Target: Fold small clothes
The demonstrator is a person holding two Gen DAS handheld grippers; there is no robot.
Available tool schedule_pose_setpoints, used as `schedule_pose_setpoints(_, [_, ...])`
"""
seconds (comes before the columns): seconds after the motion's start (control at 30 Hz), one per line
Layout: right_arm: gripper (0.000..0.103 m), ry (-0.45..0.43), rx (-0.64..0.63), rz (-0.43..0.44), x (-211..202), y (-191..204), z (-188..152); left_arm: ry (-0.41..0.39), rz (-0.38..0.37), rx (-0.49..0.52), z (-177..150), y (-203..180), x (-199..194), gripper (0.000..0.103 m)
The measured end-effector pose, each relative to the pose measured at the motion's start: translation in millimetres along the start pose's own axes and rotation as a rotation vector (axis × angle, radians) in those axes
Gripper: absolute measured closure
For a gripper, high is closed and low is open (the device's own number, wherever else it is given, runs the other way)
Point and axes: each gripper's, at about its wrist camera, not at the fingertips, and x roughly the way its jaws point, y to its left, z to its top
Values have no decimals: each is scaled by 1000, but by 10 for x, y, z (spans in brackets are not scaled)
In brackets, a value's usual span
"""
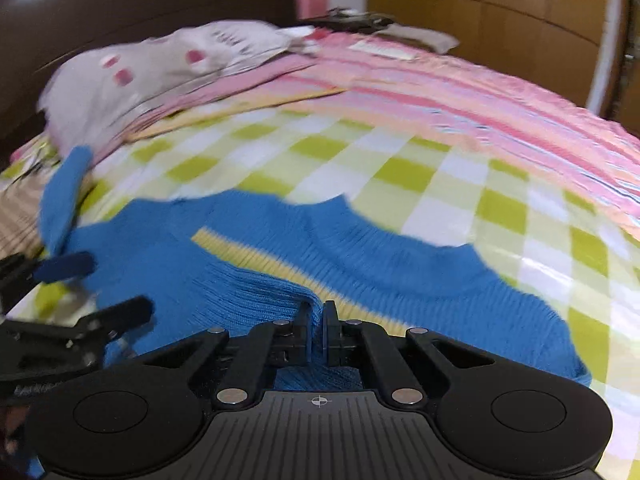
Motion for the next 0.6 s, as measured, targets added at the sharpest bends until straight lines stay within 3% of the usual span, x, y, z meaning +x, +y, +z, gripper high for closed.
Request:
schedule_pose_setpoints(0.17, [90,19,13,-18,179,-7,-26,32,16,12,-95,76,65,15])
schedule_pose_setpoints(0.23, [75,7,38,-6,127,-41,-18,30,16,12,-92,81,56,15])
schedule_pose_setpoints(0.4, [62,-102,101,-20,-303,-202,-99,26,13,15,-112,90,33,15])
schedule_pose_setpoints(0.6, [63,-142,215,-99,-737,-483,-514,24,13,4,-107,105,27,15])
